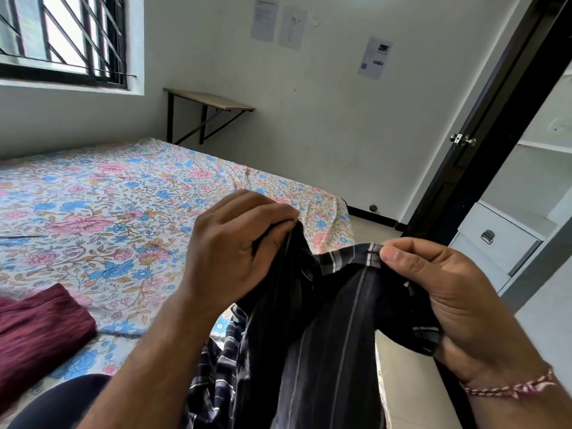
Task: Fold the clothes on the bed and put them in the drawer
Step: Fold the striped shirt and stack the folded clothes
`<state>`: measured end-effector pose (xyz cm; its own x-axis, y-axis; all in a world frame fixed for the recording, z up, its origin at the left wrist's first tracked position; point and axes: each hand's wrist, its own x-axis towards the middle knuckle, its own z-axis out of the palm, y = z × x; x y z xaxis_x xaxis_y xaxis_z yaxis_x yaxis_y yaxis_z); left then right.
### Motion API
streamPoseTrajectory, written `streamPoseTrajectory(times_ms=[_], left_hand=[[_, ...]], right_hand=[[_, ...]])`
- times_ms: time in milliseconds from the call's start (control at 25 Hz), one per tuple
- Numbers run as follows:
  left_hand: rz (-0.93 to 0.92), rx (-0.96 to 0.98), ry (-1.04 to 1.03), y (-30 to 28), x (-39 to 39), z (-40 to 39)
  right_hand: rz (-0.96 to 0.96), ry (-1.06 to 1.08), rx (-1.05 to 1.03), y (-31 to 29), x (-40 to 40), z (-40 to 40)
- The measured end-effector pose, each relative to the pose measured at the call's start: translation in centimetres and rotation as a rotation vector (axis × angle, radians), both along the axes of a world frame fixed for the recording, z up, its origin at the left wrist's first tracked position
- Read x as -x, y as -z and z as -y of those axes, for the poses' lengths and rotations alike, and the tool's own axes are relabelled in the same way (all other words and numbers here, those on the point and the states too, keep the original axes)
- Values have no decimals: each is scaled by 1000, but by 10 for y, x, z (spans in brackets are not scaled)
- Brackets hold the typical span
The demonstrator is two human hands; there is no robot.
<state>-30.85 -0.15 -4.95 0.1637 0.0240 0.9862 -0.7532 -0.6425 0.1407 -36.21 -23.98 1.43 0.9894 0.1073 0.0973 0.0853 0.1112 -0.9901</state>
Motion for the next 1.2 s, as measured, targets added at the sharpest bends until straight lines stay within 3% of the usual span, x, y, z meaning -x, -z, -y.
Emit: streamPoseTrajectory(times_ms=[520, 720, 880, 1200], left_hand=[[121, -53, 114, -5, 27, 41], [140, -43, 94, -1, 24, 46], [69, -72, 152, 3, 19, 48], [-261, -61, 448, 11, 2, 44]], right_hand=[[57, -38, -39, -8, 16, -21], [185, -30, 117, -3, 13, -19], [250, -59, 154, 3, 4, -14], [259, -90, 227, 18, -15, -5]])
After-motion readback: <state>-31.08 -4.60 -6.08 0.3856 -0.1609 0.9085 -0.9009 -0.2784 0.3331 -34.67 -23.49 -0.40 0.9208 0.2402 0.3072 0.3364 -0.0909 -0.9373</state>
